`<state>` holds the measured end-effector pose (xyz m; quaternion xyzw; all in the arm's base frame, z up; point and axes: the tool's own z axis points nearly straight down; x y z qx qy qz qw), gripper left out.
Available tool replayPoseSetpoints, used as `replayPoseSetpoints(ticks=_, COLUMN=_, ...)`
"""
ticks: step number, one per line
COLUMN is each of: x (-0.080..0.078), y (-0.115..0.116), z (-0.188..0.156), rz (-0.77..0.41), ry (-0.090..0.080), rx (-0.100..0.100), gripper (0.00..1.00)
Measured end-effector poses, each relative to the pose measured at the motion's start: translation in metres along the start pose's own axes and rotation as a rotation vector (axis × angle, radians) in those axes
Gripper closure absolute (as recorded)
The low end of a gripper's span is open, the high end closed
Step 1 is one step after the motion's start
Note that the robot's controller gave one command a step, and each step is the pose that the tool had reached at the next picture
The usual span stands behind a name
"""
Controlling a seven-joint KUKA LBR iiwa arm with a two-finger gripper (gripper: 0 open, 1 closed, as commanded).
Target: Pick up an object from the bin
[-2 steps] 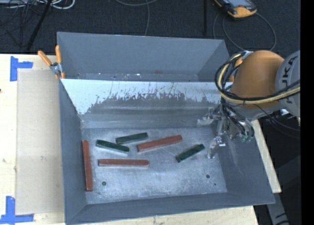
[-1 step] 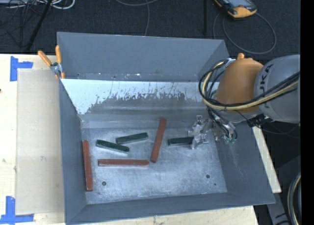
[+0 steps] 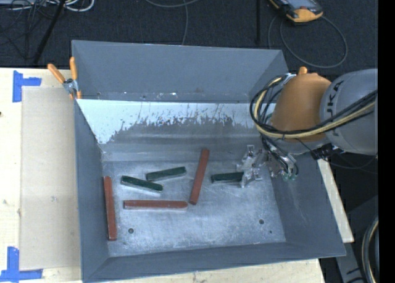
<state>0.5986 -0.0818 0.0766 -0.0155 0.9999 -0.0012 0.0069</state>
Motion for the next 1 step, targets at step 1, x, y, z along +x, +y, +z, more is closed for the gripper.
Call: replayPoseSetpoints(ticks=1, x=-0.0001, y=-0.0066, z=-0.1396, rz=0.045, ry=0.012, rx=-0.002, gripper=1.0)
